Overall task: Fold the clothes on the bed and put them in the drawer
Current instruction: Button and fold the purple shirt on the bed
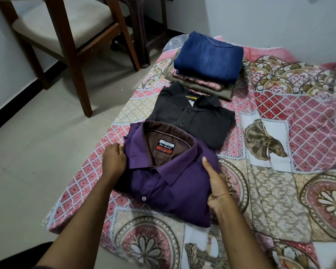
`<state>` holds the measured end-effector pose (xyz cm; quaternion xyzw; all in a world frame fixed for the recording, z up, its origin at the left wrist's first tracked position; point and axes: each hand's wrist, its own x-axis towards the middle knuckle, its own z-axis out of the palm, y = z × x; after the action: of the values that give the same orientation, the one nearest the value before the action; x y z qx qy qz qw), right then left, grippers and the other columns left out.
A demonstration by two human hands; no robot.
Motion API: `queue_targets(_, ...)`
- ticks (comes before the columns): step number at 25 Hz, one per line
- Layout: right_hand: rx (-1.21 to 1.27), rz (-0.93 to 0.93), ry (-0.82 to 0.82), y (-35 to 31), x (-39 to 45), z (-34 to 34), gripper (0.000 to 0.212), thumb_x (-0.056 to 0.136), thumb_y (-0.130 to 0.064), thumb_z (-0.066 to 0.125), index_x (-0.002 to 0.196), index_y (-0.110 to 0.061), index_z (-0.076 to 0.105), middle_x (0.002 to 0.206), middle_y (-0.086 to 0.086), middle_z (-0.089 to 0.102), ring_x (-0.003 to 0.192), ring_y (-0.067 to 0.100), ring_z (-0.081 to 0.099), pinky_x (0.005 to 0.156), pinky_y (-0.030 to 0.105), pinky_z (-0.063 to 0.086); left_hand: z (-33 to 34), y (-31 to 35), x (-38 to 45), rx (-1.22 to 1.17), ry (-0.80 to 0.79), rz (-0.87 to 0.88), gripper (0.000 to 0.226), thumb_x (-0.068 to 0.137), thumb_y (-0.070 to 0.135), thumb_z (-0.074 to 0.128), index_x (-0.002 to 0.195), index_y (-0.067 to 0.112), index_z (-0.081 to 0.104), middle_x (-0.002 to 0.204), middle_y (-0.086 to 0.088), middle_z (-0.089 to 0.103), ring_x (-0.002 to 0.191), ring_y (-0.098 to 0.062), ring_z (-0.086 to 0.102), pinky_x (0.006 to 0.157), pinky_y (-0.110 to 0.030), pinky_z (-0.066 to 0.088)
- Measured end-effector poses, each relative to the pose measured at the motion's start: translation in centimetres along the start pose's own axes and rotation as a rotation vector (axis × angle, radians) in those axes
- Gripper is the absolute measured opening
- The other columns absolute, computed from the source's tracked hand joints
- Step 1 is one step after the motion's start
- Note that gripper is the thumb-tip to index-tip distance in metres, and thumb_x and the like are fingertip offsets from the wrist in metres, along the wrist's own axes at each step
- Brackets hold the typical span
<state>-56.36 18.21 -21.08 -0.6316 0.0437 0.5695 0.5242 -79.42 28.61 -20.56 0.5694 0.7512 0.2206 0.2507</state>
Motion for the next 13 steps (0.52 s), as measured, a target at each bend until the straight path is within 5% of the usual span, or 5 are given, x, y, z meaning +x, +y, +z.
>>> queue_targets(3,0.027,-0.163,-0.006,-0.9,-1.0,0.5,0.059,0.042,-0.045,0.084,0.091,-0.013,0.072,0.096,0.011,0.072,0.092,0.031,0.067,0.086,0.05,0.053,-0.8,1.2,-1.1,-0.076,0.153,0.045,0.03,0.101,0.014,0.033,0.084,-0.004,0.049,0.089,-0.02,0.048,0.079,-0.028,0.041,0.067,-0.029,0.022)
queue_targets(6,0.042,-0.32,-0.058,-3.7,-1.6,1.9,0.017,0.076,-0.022,0.073,0.091,-0.017,0.068,0.09,0.0,0.073,0.086,0.021,0.066,0.084,0.039,0.053,-2.3,3.3,-0.4,-0.192,0.254,0.07,0.03,0.101,0.015,0.033,0.08,-0.001,0.045,0.08,-0.018,0.048,0.074,-0.026,0.042,0.063,-0.03,0.022)
queue_targets(9,0.038,-0.394,-0.059,-6.8,-0.5,3.3,0.013,0.085,-0.013,0.064,0.097,-0.018,0.065,0.08,-0.009,0.071,0.074,0.009,0.066,0.073,0.027,0.054,-2.4,5.4,1.6,-0.295,0.241,0.059,0.03,0.102,0.017,0.032,0.087,-0.003,0.05,0.084,-0.016,0.05,0.078,-0.024,0.043,0.065,-0.029,0.026)
queue_targets(13,-0.022,-0.49,0.026,-12.2,1.5,4.3,0.004,0.087,-0.015,0.064,0.09,-0.017,0.065,0.084,-0.003,0.066,0.076,0.014,0.061,0.071,0.026,0.051,-0.3,10.2,5.8,-0.349,0.192,0.1,0.032,0.102,0.019,0.033,0.092,-0.006,0.052,0.09,-0.021,0.055,0.082,-0.029,0.049,0.067,-0.033,0.031)
